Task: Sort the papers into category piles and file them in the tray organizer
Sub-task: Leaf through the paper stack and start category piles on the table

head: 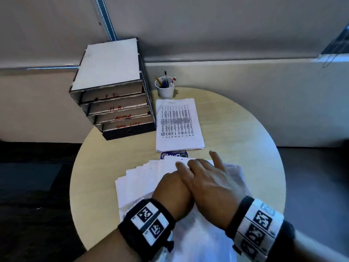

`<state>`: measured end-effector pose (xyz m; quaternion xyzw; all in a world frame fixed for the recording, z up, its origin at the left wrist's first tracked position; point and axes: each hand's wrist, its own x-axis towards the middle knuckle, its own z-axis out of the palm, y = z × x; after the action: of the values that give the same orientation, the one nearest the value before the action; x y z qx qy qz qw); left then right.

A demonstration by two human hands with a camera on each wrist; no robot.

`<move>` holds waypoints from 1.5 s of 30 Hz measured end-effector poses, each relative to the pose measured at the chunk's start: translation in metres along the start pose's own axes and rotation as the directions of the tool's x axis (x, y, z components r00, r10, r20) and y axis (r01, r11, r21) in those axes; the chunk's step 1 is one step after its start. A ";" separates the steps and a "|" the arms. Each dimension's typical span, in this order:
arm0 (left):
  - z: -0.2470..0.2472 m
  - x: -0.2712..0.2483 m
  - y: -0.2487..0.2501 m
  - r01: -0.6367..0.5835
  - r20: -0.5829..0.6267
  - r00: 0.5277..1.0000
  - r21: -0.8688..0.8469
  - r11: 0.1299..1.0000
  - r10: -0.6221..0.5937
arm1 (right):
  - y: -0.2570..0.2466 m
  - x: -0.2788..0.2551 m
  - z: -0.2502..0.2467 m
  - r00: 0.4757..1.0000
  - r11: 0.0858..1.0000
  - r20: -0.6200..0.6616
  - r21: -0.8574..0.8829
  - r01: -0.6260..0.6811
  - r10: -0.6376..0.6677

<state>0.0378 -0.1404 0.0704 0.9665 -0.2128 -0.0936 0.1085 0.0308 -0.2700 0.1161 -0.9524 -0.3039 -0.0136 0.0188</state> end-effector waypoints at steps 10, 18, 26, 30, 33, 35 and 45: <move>-0.026 -0.029 -0.080 0.383 -0.538 0.740 -0.155 0.911 -0.403 | 0.061 -0.007 0.018 0.869 0.713 0.323 0.498 -0.494 0.376; -0.019 -0.048 -0.085 0.130 0.204 0.781 -0.978 -0.166 -0.590 | 0.063 -0.019 0.001 0.878 0.104 0.202 0.957 -0.271 0.433; -0.055 -0.039 -0.044 -0.224 -0.405 0.730 -0.903 0.368 -0.551 | 0.036 -0.007 0.029 0.739 0.154 -0.001 0.978 -0.138 0.674; -0.015 -0.056 -0.057 -0.167 -0.270 0.740 -0.961 0.220 -0.616 | 0.027 -0.028 0.056 0.803 0.324 0.010 0.912 -0.253 0.596; 0.012 -0.064 -0.061 -0.057 -0.138 0.774 -0.987 0.150 -0.618 | 0.030 -0.034 0.066 0.775 0.150 0.107 0.956 -0.252 0.623; 0.021 -0.061 -0.058 -0.027 -0.091 0.786 -0.993 0.113 -0.611 | 0.026 -0.029 0.072 0.742 0.054 0.169 0.962 -0.266 0.649; 0.036 -0.058 -0.059 0.068 0.017 0.772 -0.996 0.057 -0.636 | 0.011 -0.019 0.069 0.684 -0.166 0.247 0.969 -0.183 0.686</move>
<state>0.0009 -0.0693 0.0287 0.6748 0.1824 -0.0132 0.7150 0.0234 -0.2870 0.0458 -0.6806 0.1409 0.0275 0.7184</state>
